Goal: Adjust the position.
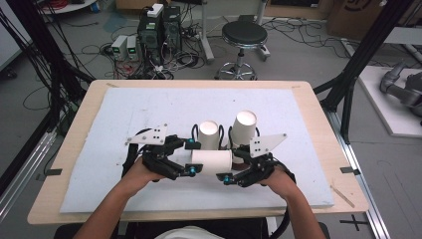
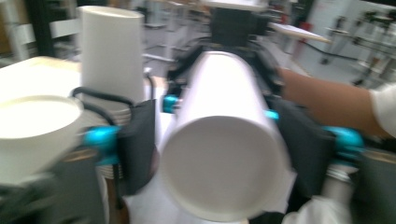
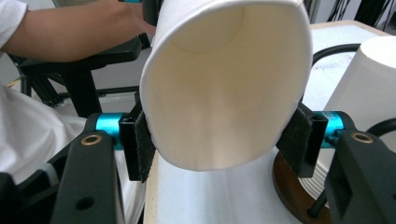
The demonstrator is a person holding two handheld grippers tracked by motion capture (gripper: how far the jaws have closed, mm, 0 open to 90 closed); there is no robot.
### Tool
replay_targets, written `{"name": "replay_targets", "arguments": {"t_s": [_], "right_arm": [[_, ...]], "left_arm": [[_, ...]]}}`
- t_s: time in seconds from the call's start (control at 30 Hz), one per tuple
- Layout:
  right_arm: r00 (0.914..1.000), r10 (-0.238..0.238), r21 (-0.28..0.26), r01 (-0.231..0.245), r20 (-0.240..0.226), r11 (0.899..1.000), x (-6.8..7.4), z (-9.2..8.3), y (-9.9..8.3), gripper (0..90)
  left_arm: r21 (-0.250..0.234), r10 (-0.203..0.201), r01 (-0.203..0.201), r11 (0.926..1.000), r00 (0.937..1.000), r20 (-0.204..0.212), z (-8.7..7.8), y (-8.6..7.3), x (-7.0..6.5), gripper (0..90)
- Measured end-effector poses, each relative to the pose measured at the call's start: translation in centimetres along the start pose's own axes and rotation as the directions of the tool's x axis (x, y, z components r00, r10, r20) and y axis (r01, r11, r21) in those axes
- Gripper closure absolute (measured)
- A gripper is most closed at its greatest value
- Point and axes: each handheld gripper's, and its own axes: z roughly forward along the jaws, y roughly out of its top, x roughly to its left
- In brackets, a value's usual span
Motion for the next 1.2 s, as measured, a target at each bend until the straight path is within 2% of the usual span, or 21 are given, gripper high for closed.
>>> {"name": "replay_targets", "arguments": {"t_s": [0.07, 0.13, 0.23, 0.27, 0.3, 0.33, 0.53, 0.63, 0.7, 0.77, 0.83, 0.87, 0.9, 0.97, 1.1, 1.13, 1.2], "right_arm": [[1.0000, 0.000, 0.002, 0.000, -0.008, 1.000, 0.01, -0.10, 0.06, 37.2], [0.9999, 0.011, -0.010, -0.011, -0.011, 1.000, 0.05, -0.14, 0.10, 31.5], [0.9990, 0.044, -0.058, -0.043, 0.004, 0.997, 0.13, -0.29, 0.21, 21.4], [0.9985, 0.055, -0.085, -0.054, 0.005, 0.995, 0.14, -0.32, 0.24, 20.5], [0.9986, 0.052, -0.096, -0.051, 0.010, 0.994, 0.12, -0.36, 0.26, 21.1], [0.9990, 0.043, -0.097, -0.041, 0.014, 0.994, 0.12, -0.43, 0.27, 26.9], [0.9998, 0.017, -0.092, -0.017, 0.004, 0.996, 0.07, -0.80, 0.28, 36.3], [1.0000, 0.006, -0.081, -0.006, 0.002, 0.997, 0.12, -0.87, 0.40, 39.1], [1.0000, -0.004, -0.078, 0.004, 0.000, 0.997, 0.12, -0.87, 0.53, 40.0], [1.0000, -0.001, -0.067, 0.001, -0.003, 0.998, 0.18, -0.93, 0.59, 40.7], [1.0000, -0.003, -0.064, 0.002, -0.007, 0.998, 0.14, -0.99, 0.61, 41.0], [1.0000, -0.004, -0.064, 0.003, -0.008, 0.998, 0.15, -1.00, 0.61, 41.0], [0.9999, 0.000, -0.066, -0.001, -0.013, 0.998, 0.13, -1.01, 0.61, 41.0], [0.9998, 0.010, -0.070, -0.011, -0.017, 0.997, 0.12, -1.03, 0.58, 37.3], [0.9982, 0.060, -0.115, -0.059, 0.001, 0.992, 0.14, -0.86, 0.49, 19.8], [0.9967, 0.081, -0.125, -0.082, -0.008, 0.989, 0.12, -0.84, 0.46, 19.5], [0.9960, 0.089, -0.129, -0.089, -0.003, 0.988, 0.03, -0.80, 0.40, 20.0]], "left_arm": [[-0.008, 0.000, 0.000, 1.0000, 1.0000, 0.009, -0.03, 0.02, 0.02, 36.1], [-0.022, -0.004, 0.004, 0.9998, 0.9999, 0.017, -0.02, -0.01, 0.06, 36.4], [-0.037, 0.004, -0.004, 0.9993, 1.0000, 0.006, -0.03, -0.02, 0.04, 36.3], [-0.041, 0.002, -0.002, 0.9992, 0.9999, 0.012, -0.01, -0.06, 0.05, 36.4], [-0.042, 0.002, -0.001, 0.9991, 0.9999, 0.017, 0.01, -0.10, 0.03, 36.4], [-0.041, 0.001, -0.001, 0.9992, 0.9999, 0.016, 0.05, -0.15, 0.02, 36.6], [-0.025, -0.019, 0.019, 0.9995, 0.9997, 0.013, 0.11, -0.44, 0.17, 36.8], [-0.006, -0.022, 0.022, 0.9997, 0.9997, -0.010, 0.23, -0.58, 0.16, 34.1], [0.005, -0.024, 0.024, 0.9997, 0.9991, -0.034, 0.38, -0.53, 0.11, 27.6], [0.018, -0.023, 0.023, 0.9996, 0.9991, -0.035, 0.49, -0.57, 0.09, 25.6], [0.038, -0.015, 0.015, 0.9992, 0.9996, -0.023, 0.59, -0.67, 0.10, 26.5], [0.045, 0.002, -0.002, 0.9990, 1.0000, 0.002, 0.62, -0.74, 0.04, 31.4], [0.048, 0.013, -0.013, 0.9988, 0.9999, 0.001, 0.66, -0.77, -0.01, 34.6], [0.043, 0.012, -0.013, 0.9990, 0.9999, 0.012, 0.66, -0.77, 0.01, 35.2], [0.013, 0.008, -0.008, 0.9999, 0.9999, 0.014, 0.60, -0.67, 0.01, 35.3], [0.007, 0.010, -0.010, 0.9999, 0.9998, 0.015, 0.53, -0.66, 0.03, 35.3], [0.007, 0.013, -0.013, 0.9999, 0.9997, 0.021, 0.55, -0.68, 0.00, 35.4]]}}
